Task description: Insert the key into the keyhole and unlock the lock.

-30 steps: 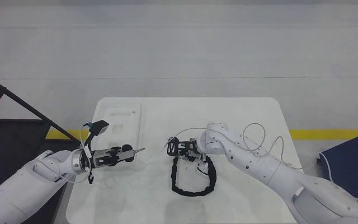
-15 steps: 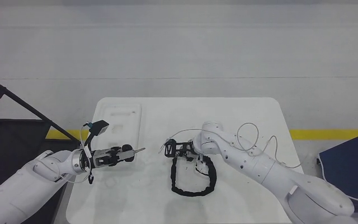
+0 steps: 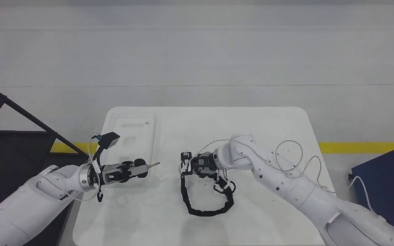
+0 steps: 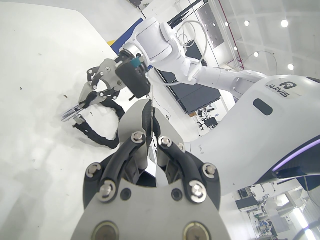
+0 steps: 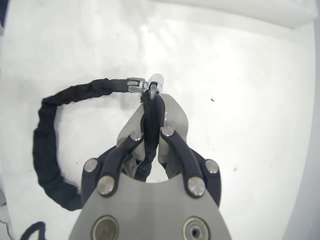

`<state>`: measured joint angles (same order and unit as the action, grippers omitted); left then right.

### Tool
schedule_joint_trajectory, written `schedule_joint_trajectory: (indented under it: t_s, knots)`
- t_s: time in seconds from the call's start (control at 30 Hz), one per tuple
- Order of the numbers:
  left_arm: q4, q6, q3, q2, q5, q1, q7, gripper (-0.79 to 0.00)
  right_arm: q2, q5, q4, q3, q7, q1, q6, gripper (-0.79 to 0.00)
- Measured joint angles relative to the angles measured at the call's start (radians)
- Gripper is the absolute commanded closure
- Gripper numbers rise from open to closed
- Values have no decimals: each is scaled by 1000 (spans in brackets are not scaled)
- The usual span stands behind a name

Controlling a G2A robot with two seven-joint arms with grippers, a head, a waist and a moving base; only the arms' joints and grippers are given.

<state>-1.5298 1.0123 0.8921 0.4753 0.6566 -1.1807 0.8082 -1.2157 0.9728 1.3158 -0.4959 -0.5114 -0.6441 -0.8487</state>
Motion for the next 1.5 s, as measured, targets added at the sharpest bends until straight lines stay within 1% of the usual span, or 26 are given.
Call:
schedule_joint_trajectory:
  t_s: [0.07,0.13,0.2,0.27,0.4,0.53,0.63,1.4,1.5]
  knots:
    - [0,0,0,0,0,0,0,0,18,-60,-14,-47,90,-33,-52,0]
    - [0,0,0,0,0,0,0,0,36,-154,-39,-100,196,-75,-129,0]
    - [0,0,0,0,0,0,0,0,52,-264,-42,-126,296,-113,-166,0]
    - [0,0,0,0,0,0,0,0,69,-356,-23,-127,337,-139,-166,0]
    - [0,0,0,0,0,0,0,0,121,-562,32,-110,390,-181,-163,0]
    - [0,0,0,0,0,0,0,0,168,-672,81,-89,430,-208,-164,0]
    - [0,0,0,0,0,0,0,0,183,-698,106,-79,457,-215,-164,0]
    - [0,0,0,0,0,0,0,0,182,-694,103,-80,452,-215,-164,0]
    - [0,0,0,0,0,0,0,0,187,-690,105,-93,469,-234,-151,0]
